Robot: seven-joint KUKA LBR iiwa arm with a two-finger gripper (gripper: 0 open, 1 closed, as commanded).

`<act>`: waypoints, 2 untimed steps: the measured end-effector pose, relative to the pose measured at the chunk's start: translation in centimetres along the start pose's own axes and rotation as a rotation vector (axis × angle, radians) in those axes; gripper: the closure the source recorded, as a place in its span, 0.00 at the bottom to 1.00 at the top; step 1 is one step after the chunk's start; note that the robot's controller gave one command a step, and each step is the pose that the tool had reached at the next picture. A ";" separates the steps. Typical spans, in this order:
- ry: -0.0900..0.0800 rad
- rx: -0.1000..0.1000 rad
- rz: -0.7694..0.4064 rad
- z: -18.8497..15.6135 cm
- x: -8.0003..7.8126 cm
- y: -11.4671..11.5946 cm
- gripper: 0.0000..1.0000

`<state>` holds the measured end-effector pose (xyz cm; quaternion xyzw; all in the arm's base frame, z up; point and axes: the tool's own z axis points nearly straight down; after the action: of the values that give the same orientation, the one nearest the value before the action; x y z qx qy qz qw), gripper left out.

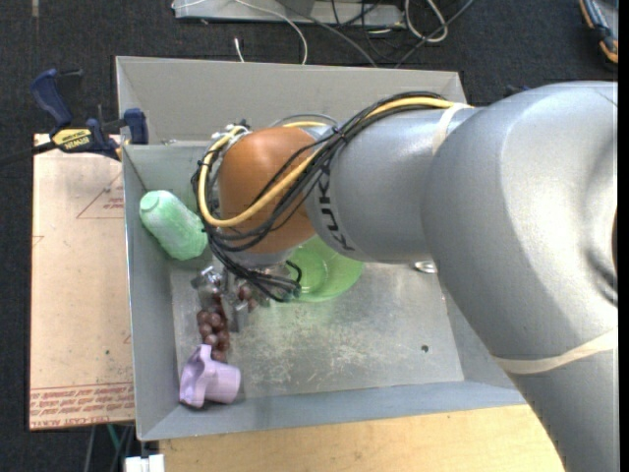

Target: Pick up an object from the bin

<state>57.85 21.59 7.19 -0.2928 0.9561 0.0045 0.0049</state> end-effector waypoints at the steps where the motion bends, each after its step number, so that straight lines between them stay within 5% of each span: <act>1: 0.001 -0.001 0.000 -1.7 0.1 0.1 1.00; 2: 0.001 -0.001 0.001 -3.0 0.0 0.1 1.00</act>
Offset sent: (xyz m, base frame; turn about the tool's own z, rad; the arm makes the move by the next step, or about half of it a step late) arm -0.0013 -0.0003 0.0392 0.0000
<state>57.77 21.63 10.17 -0.2924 0.9563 0.0048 0.0043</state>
